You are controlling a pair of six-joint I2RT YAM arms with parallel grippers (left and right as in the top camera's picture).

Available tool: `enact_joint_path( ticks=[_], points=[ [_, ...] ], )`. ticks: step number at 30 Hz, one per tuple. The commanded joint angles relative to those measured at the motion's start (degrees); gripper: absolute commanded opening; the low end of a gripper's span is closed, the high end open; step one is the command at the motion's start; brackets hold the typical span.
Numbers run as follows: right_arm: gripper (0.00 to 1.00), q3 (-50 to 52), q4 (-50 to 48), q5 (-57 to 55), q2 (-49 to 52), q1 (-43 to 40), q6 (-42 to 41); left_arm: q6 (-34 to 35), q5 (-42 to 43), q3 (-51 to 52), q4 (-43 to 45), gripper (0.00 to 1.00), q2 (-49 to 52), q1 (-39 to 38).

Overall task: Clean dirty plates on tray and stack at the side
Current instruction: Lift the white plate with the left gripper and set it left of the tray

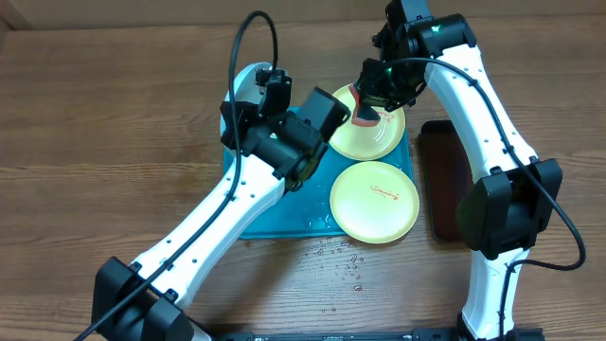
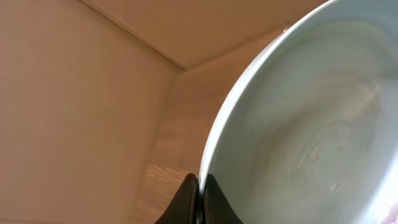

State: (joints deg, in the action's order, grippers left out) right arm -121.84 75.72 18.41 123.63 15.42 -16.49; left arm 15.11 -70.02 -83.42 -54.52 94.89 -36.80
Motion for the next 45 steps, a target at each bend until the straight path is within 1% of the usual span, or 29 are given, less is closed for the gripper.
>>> enact_joint_path(
  ticks=[1, 8, 13, 15, 17, 18, 20, 23, 25, 29, 34, 37, 39, 42, 45],
  points=[
    [0.04, -1.25, -0.11, -0.37, -2.45, -0.17, -0.22, 2.03, -8.37, -1.07, 0.02, 0.04, -0.5, -1.84],
    [0.04, -1.25, -0.13, -0.39, -2.45, -0.17, -0.22, 1.57, -11.45, -1.07, -0.31, 0.04, -0.5, -3.41],
    [0.04, -1.25, -0.11, -0.39, -2.45, -0.17, -0.22, 1.62, -11.28, -1.07, -0.33, 0.04, -0.5, -3.41],
    [0.04, -1.25, -0.02, -0.37, -2.45, -0.17, -0.22, 1.6, -9.79, -1.07, -0.33, 0.04, -0.5, -3.39],
    [0.04, -1.25, 0.0, -0.37, -2.45, -0.17, -0.22, 1.44, -4.74, -1.07, -0.31, 0.04, -0.5, -3.04],
    [0.04, -1.25, 0.02, -0.37, -2.45, -0.17, -0.22, 0.87, -0.79, -1.07, -0.33, 0.04, -0.5, -2.71],
    [0.04, -1.25, 0.15, -0.37, -2.45, -0.15, -0.22, -0.2, 7.82, -1.07, -0.31, 0.04, -0.5, -1.64],
    [0.04, -1.25, 0.59, -0.39, -2.45, -0.17, -0.2, -0.96, 23.12, -1.07, -0.31, 0.04, -0.5, 1.57],
    [0.04, -1.25, 0.92, -0.39, -2.45, -0.17, -0.2, -1.42, 31.87, -1.07, -0.31, 0.04, -0.5, 4.85],
    [0.04, -1.25, 1.22, -0.37, -2.45, -0.17, -0.2, -1.42, 43.67, -1.07, -0.31, 0.04, -0.5, 13.51],
    [0.04, -1.25, 1.18, -0.37, -2.45, -0.17, -0.17, -2.08, 61.92, -1.05, -0.31, 0.04, -0.5, 28.52],
    [0.04, -1.25, 1.18, -0.37, -2.45, -0.17, -0.17, -2.08, 67.76, -0.68, -0.04, 0.04, -0.5, 37.44],
    [0.04, -1.25, 1.18, -0.37, -2.45, -0.17, -0.13, -2.08, 70.2, 0.44, 0.85, 0.04, -0.5, 43.78],
    [0.04, -1.25, 1.18, -0.37, -2.45, -0.17, 0.22, -1.46, 71.8, 3.26, 2.58, 0.04, -0.5, 51.56],
    [0.04, -1.25, 1.18, -0.39, -2.45, -0.17, 0.22, -0.76, 73.13, 7.39, 4.74, 0.04, -0.5, 57.72]
  ],
)
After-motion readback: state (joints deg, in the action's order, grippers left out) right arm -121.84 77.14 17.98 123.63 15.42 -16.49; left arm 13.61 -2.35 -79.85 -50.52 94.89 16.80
